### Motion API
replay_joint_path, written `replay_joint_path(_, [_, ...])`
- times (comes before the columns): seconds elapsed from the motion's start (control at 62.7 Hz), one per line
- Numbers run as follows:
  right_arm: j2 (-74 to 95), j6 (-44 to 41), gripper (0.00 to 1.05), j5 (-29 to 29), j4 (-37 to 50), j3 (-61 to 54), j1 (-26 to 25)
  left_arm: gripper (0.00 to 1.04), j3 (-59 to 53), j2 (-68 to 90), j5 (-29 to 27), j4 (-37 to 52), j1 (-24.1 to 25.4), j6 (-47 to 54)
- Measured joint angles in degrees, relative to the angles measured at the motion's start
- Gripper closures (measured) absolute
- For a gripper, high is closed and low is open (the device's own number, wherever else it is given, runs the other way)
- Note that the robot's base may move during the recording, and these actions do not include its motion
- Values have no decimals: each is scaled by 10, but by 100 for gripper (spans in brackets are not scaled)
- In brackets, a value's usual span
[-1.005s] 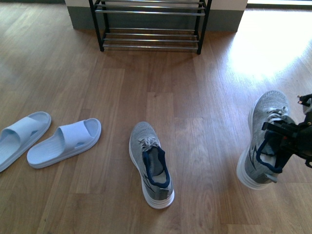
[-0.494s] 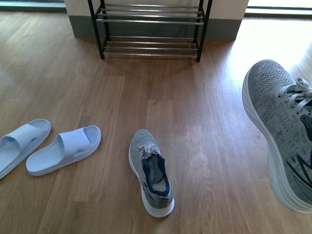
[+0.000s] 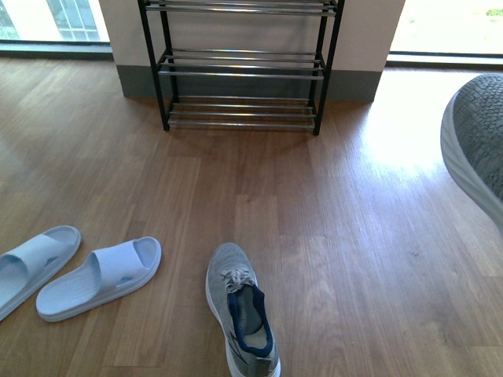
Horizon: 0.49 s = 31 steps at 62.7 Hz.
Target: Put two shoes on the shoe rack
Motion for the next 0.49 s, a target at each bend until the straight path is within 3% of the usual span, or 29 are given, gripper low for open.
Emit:
replay_joint_path(0.287, [-4, 6, 104, -32, 14, 3, -80, 9, 0, 0, 0, 0, 0, 0])
replay_joint_path(0.494, [-36, 3, 104, -41, 4, 6, -90, 9, 0, 0, 0, 0, 0, 0])
